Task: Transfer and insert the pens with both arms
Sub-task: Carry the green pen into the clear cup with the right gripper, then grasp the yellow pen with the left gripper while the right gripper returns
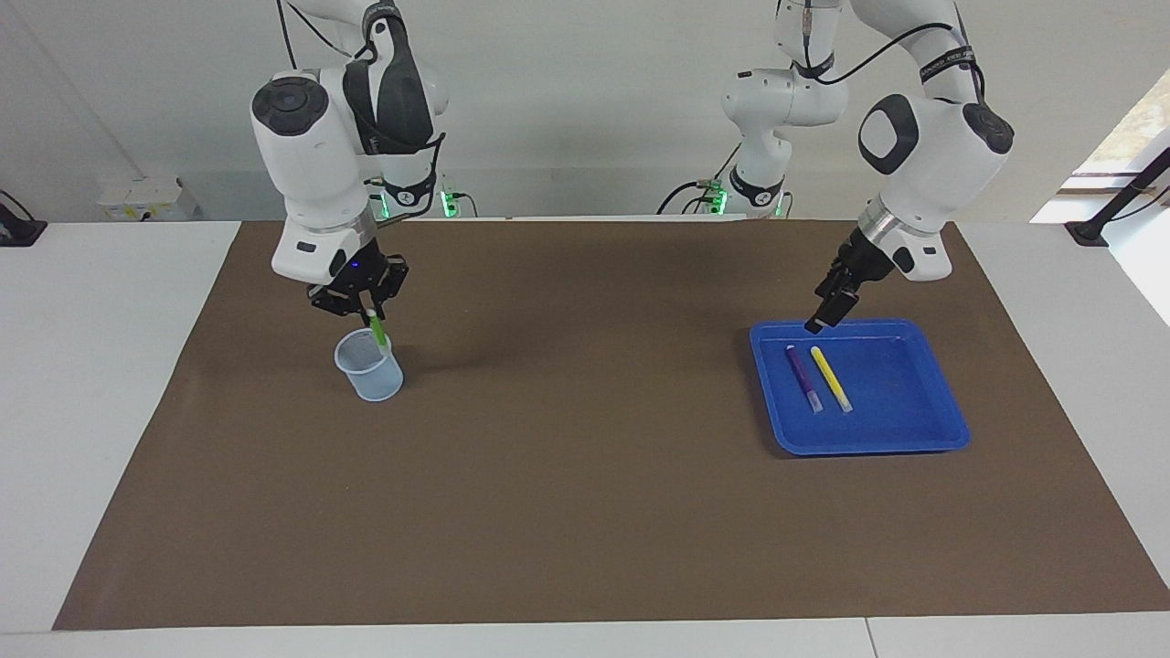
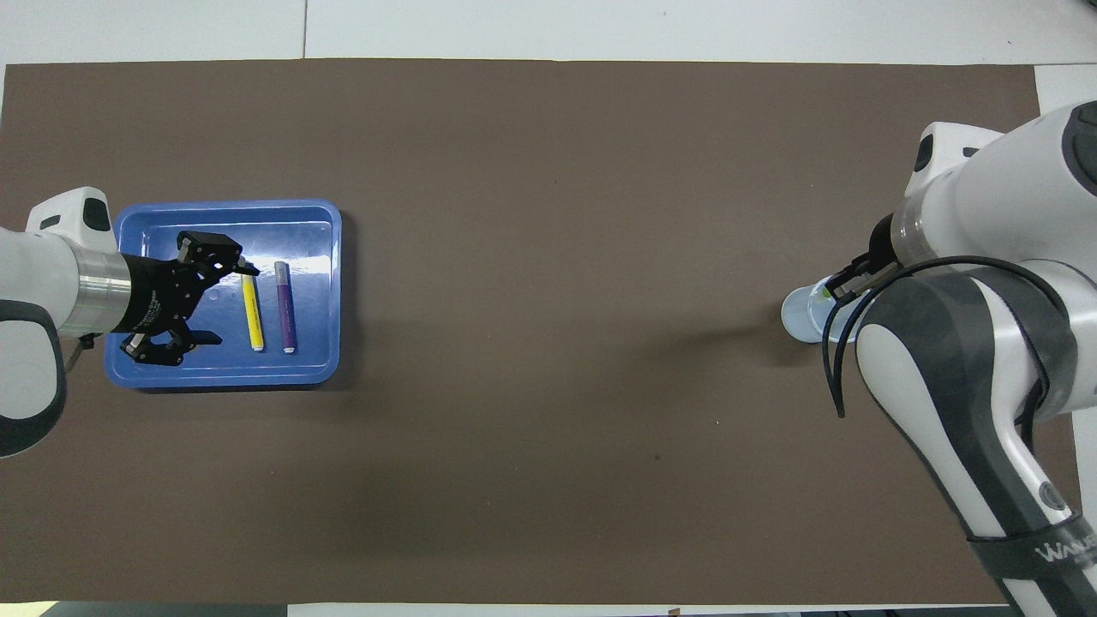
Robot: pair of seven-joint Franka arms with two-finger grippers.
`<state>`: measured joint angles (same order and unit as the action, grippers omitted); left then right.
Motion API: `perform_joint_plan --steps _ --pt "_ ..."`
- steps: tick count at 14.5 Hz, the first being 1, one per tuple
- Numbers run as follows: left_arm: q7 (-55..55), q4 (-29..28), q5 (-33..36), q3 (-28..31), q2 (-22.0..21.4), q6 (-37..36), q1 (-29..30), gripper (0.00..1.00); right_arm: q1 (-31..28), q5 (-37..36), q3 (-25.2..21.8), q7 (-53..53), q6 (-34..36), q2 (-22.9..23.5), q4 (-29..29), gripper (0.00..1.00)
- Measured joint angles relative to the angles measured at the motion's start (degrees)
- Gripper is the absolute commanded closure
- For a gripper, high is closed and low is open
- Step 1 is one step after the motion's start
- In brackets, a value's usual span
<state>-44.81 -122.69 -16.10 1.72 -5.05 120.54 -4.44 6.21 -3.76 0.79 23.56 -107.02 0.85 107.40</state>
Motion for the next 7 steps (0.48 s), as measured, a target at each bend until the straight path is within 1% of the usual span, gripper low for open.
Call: perform_joint_plan --steps 3,4,5,6,7 --pt "17.0 -0.1 0.2 0.1 3.5 3.5 5.1 0.0 -1.5 0.0 -0.1 1.6 -2.8 -0.3 3.0 0.99" --pt "22.3 -0.2 0.2 0.1 4.8 5.1 6.0 0.0 -1.8 0.0 -0.1 1.6 -4.1 -0.5 4.5 0.85" --pt "27.2 -0.2 0.2 0.1 6.4 7.0 6.6 0.0 -1.9 0.0 -0.1 1.6 -5.3 -0.8 6.0 0.55" --pt "31.1 -0.3 0.5 0.1 7.9 8.8 6.7 0.0 -1.9 0.0 -0.1 1.6 -6.1 -1.1 7.1 0.3" --pt "34.4 -0.3 1.9 0.0 9.4 10.4 6.7 0.0 -1.9 0.0 -0.1 1.6 -6.4 -1.4 7.9 0.09"
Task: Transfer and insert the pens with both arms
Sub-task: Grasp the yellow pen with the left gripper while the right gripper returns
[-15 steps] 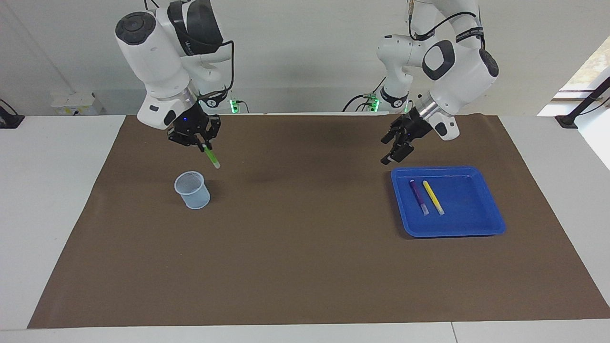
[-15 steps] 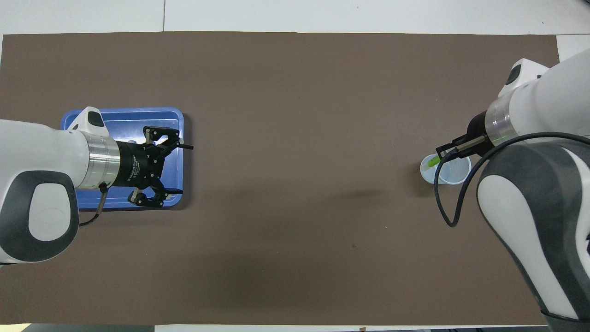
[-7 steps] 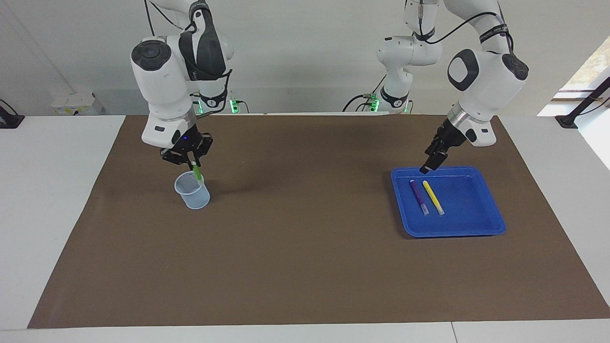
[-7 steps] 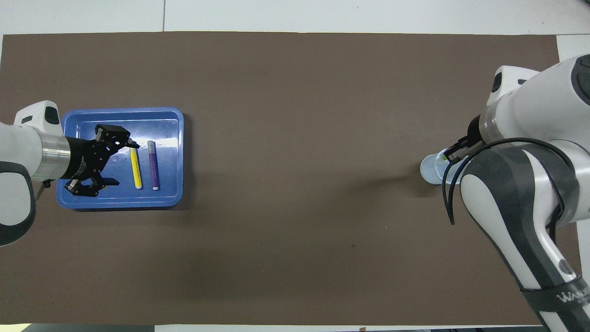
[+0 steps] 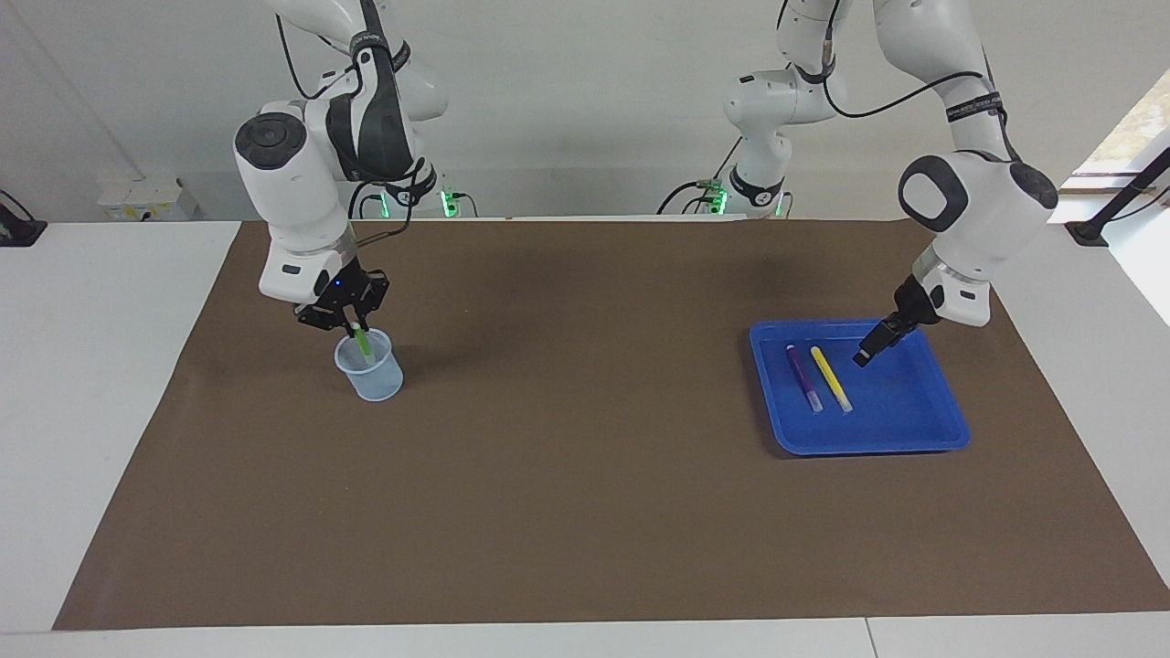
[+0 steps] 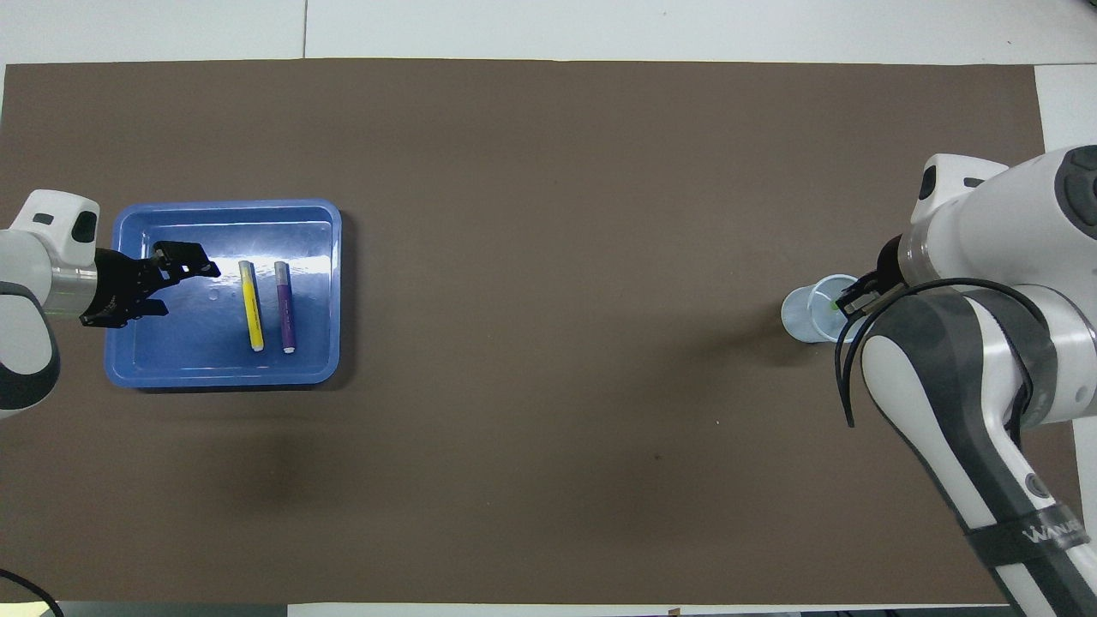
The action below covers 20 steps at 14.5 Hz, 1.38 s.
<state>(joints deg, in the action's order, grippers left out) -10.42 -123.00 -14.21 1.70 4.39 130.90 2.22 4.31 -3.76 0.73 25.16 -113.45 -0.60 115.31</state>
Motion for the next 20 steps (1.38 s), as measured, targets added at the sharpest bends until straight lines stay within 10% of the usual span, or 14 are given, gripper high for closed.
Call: perform_joint_plan --steps 6,13,20 --pt "5.9 3.5 8.5 -1.0 8.0 2.2 -3.5 0.0 -0.2 1.1 0.0 0.0 0.5 -1.4 0.4 0.0" --pt "7.1 6.1 8.6 -0.8 10.2 -1.2 -4.9 0.0 0.5 30.7 0.5 -11.0 5.6 -2.5 -2.4 0.0" --pt "9.6 8.7 9.0 -0.6 10.9 -5.8 -4.5 0.21 7.3 48.0 1.0 -35.1 1.7 -2.5 -2.7 0.0"
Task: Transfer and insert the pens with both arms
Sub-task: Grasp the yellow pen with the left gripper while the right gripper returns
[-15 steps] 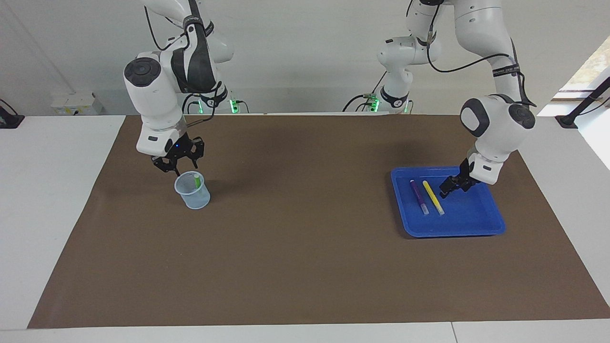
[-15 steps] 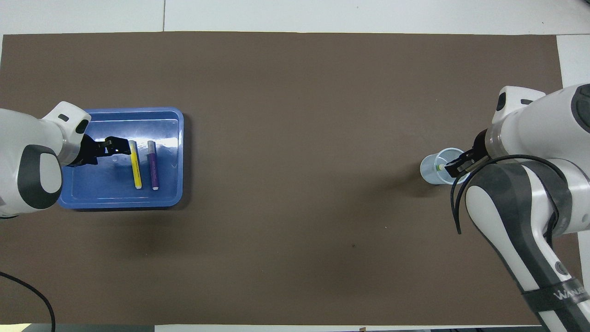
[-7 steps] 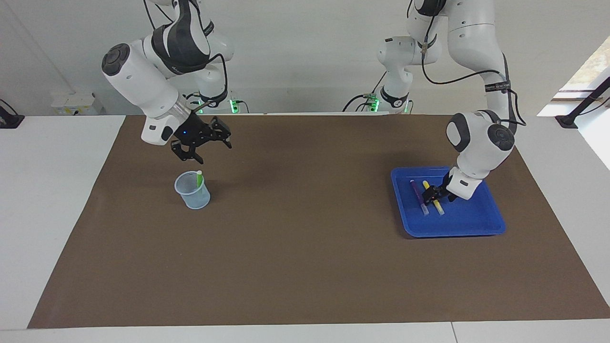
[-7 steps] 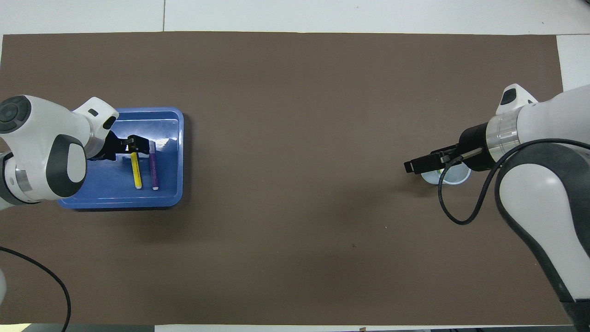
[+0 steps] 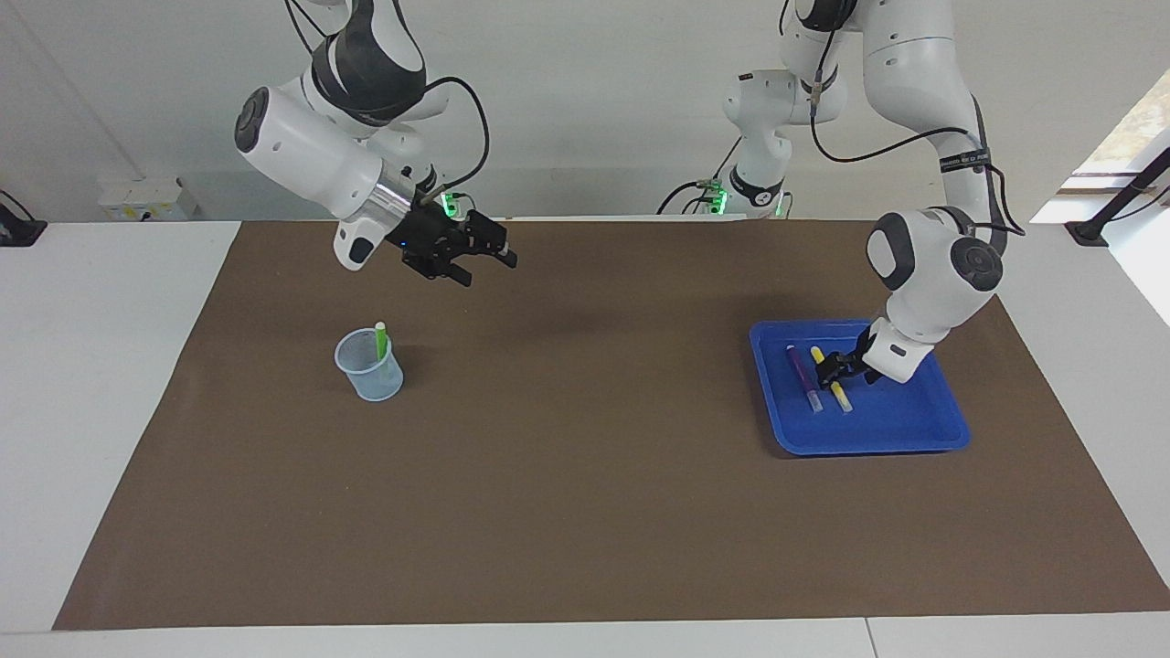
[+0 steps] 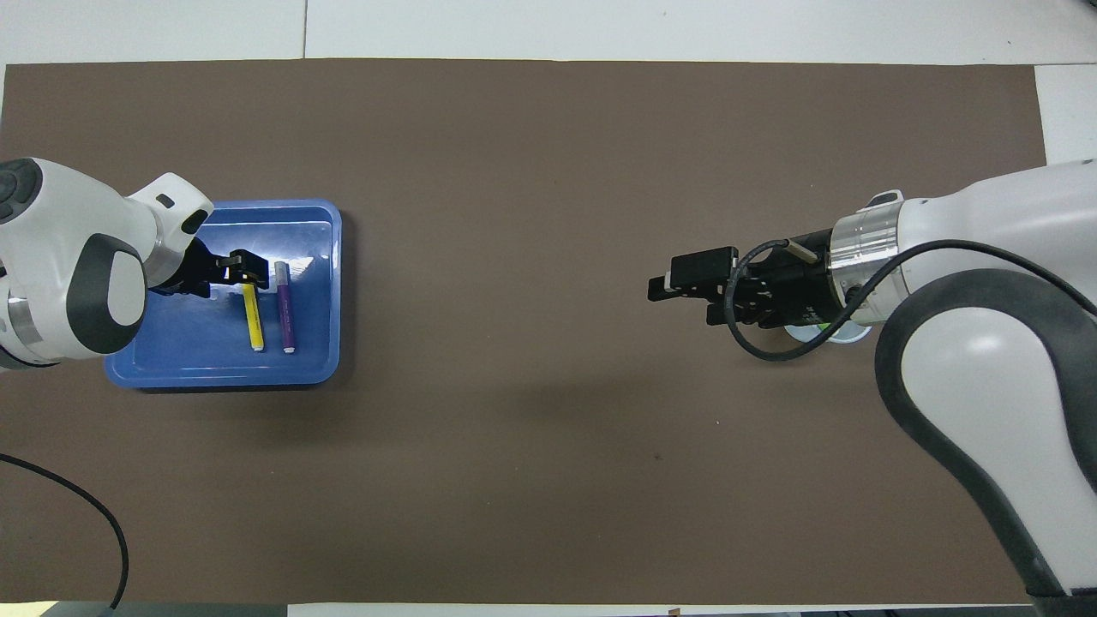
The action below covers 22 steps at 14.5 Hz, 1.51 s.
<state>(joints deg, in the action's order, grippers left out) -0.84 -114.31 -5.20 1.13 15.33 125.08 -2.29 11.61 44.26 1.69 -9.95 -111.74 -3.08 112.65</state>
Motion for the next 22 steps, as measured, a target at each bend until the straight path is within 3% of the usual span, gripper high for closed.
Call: perform_joint_plan --steps 3,12,15,16,18,22 --pt "0.2 -0.1 0.0 0.0 0.7 -0.1 0.1 0.39 4.1 4.1 0.0 -6.7 -5.2 0.0 0.1 0.0" --pt "0.4 -0.6 0.0 0.0 0.8 -0.2 0.1 0.53 21.3 12.3 0.2 -28.0 -30.2 0.6 2.3 0.0" --pt "0.4 -0.9 0.0 0.0 0.9 -0.2 0.1 0.63 23.9 12.8 0.2 -30.1 -32.9 0.6 2.9 0.0" --pt "0.5 -0.9 0.0 0.0 0.9 -0.2 0.1 0.72 24.0 12.8 0.2 -30.6 -33.1 0.6 3.0 0.0" --pt "0.5 -1.0 0.0 0.0 1.0 -0.2 0.1 0.99 24.0 12.8 0.2 -31.4 -33.1 0.6 3.0 0.0" --pt "0.5 -1.0 0.1 0.0 1.0 -0.2 0.2 1.0 24.8 12.8 0.2 -31.5 -33.8 0.6 3.0 0.0"
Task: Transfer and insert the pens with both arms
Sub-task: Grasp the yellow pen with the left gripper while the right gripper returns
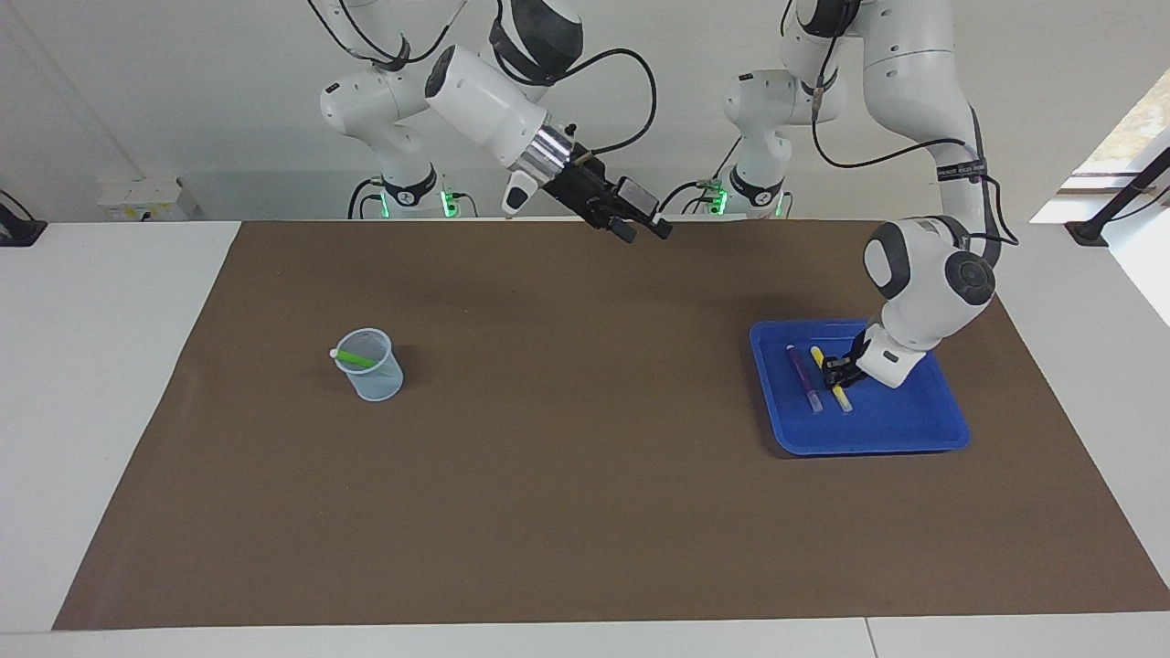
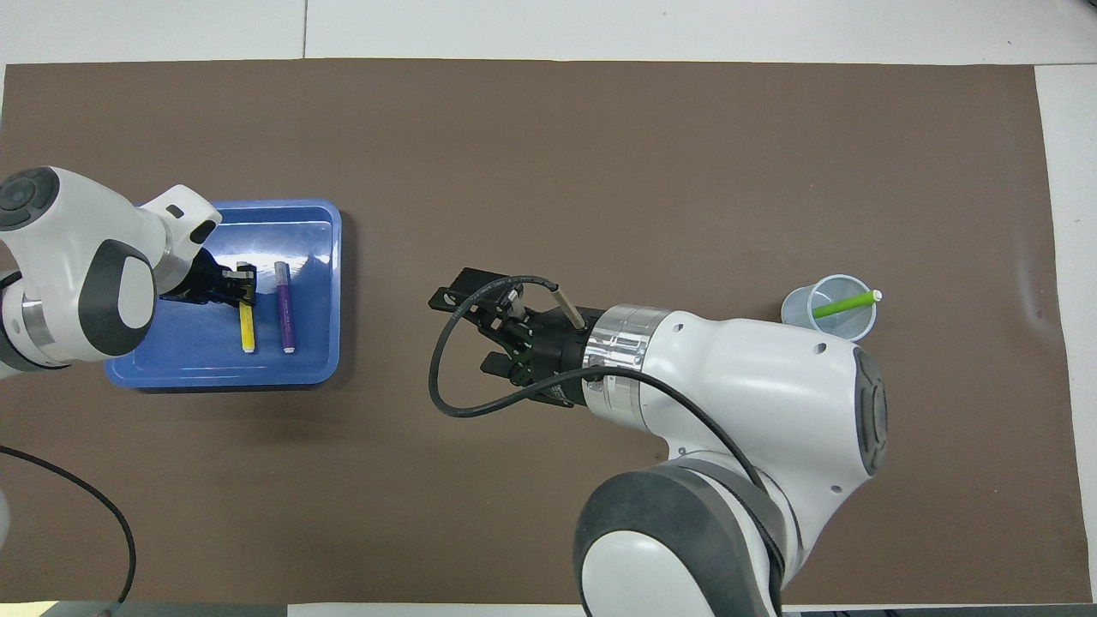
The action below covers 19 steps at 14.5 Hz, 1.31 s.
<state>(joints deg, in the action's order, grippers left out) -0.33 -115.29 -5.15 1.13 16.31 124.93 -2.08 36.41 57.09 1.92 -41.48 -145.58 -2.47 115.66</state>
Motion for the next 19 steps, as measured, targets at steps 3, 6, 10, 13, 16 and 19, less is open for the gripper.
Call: perform_joint_plan --steps 3,6,10,13,16,19 --pt "0.0 0.0 0.0 0.0 0.0 0.0 0.1 1.0 0.2 0.0 0.1 -0.1 -0.2 0.0 0.0 0.0" --pt "0.0 0.4 0.0 0.0 0.0 -0.1 0.2 1.0 0.2 0.0 0.2 -0.1 -0.3 0.0 0.1 0.0" --pt "-1.4 5.7 -0.8 0.2 -1.0 -9.2 1.3 1.0 0.8 0.0 0.3 -0.1 -0.5 0.0 0.1 0.0" --pt "-9.9 10.3 -5.4 0.2 -3.8 -17.9 1.5 1.0 1.1 0.0 0.3 -0.1 -0.7 0.0 0.1 0.0" --pt "-24.9 11.5 -11.8 -0.2 -7.8 -24.8 1.0 1.0 1.9 0.0 0.4 -0.1 -3.2 0.0 0.3 0.0" --pt "-42.4 11.5 -17.5 -0.5 -11.8 -29.3 -0.4 1.0 3.4 0.0 0.4 -0.1 -5.8 0.1 0.5 0.0"
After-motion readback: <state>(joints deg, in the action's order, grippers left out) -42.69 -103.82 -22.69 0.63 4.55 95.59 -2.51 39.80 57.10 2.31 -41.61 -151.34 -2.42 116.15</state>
